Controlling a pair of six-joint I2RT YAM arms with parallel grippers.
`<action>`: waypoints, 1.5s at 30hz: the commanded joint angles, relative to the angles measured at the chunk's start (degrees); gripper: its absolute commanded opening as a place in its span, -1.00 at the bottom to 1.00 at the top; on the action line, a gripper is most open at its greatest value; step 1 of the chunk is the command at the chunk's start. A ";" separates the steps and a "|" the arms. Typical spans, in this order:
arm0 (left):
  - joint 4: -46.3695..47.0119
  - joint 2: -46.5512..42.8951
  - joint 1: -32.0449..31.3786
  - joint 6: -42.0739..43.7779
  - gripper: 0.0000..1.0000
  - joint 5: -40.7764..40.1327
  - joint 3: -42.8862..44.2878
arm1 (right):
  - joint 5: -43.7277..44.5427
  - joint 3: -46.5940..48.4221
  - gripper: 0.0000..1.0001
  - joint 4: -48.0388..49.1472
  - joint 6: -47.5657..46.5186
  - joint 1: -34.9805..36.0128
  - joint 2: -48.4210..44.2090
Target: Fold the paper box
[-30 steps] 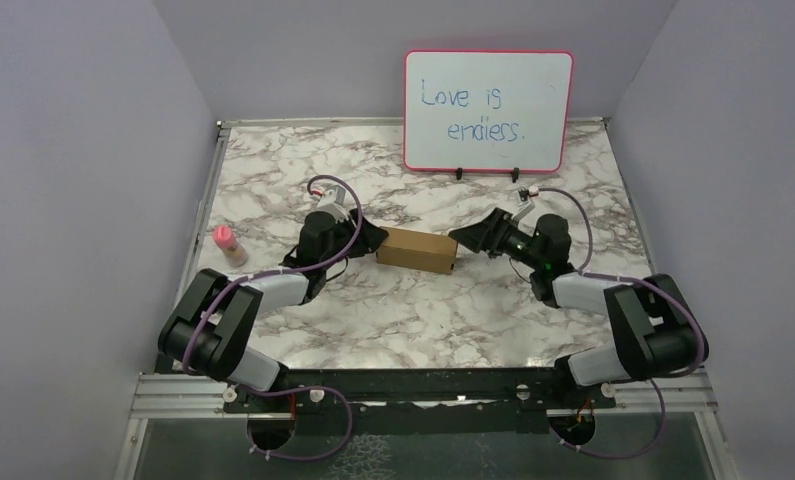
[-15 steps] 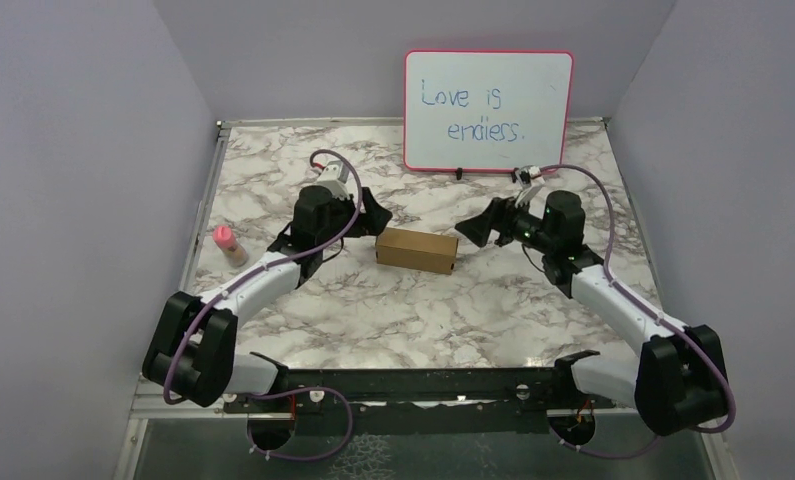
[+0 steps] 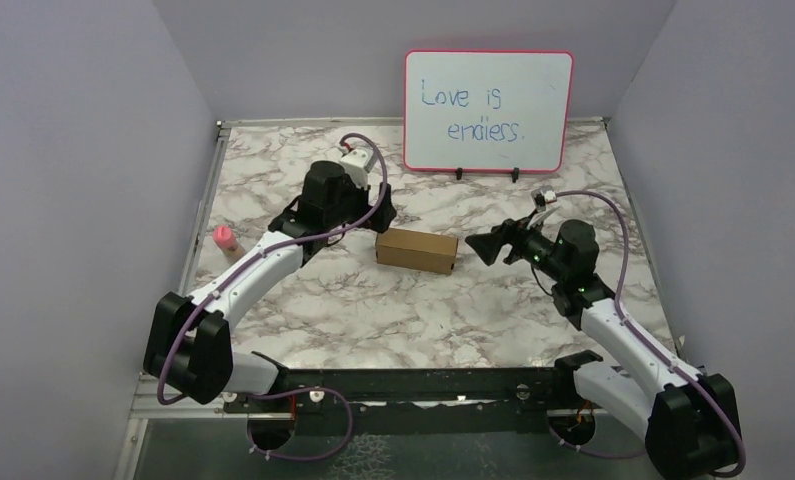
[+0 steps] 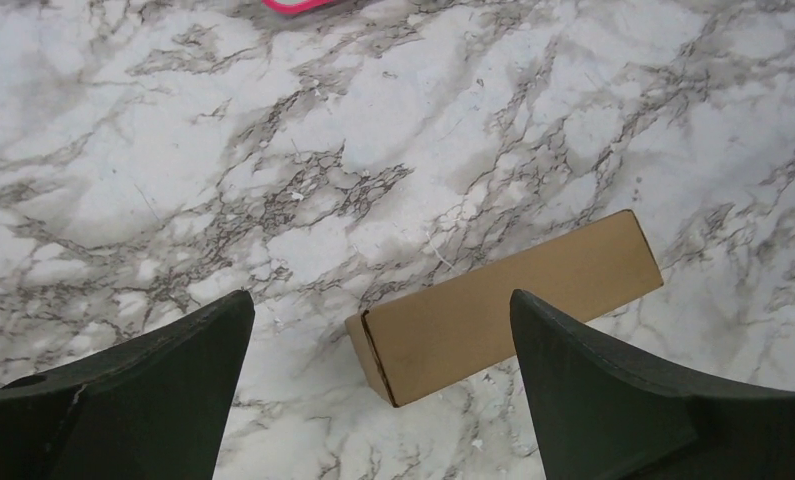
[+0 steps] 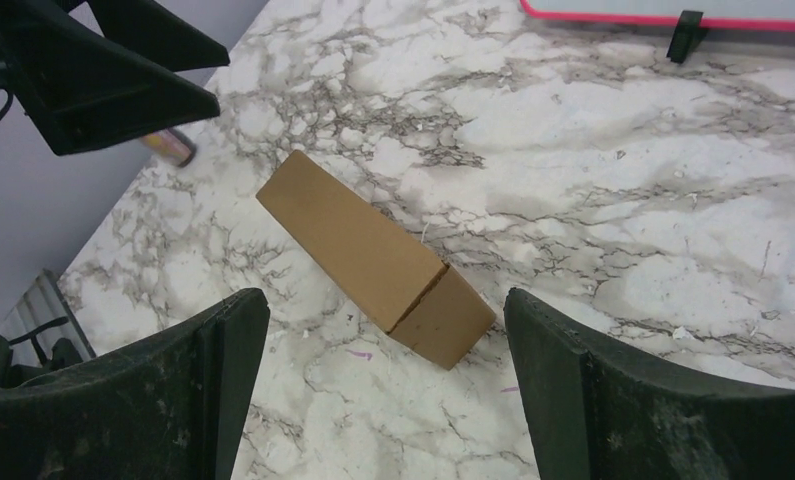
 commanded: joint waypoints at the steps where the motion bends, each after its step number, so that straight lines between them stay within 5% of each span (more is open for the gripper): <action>1: -3.96 0.99 -4.16 13.40 0.98 -3.64 2.92 | 4.39 0.76 0.86 -0.39 0.09 1.19 -2.92; 4: -4.07 1.24 -6.89 20.84 0.98 -3.29 3.14 | 5.11 0.74 0.86 -0.52 -0.01 1.82 -3.37; 13: -8.47 5.30 -8.50 39.68 0.98 18.30 4.15 | 8.26 0.12 0.85 -1.23 0.22 2.32 -5.82; 23: -19.71 17.85 -8.78 54.37 0.98 23.79 15.50 | 10.68 -0.67 0.84 -1.65 0.27 2.42 -8.31; 32: -21.34 24.16 -10.23 56.03 0.96 23.41 18.53 | 12.10 -0.96 0.84 -2.19 -0.47 2.42 -10.29; 37: -21.37 25.48 -11.31 55.94 0.72 21.24 18.65 | 12.60 -0.96 0.83 -2.40 -0.67 2.41 -10.81; 45: -19.90 22.11 -14.30 55.55 -0.06 10.02 16.72 | 12.39 -1.04 0.82 -2.38 -0.75 2.40 -11.08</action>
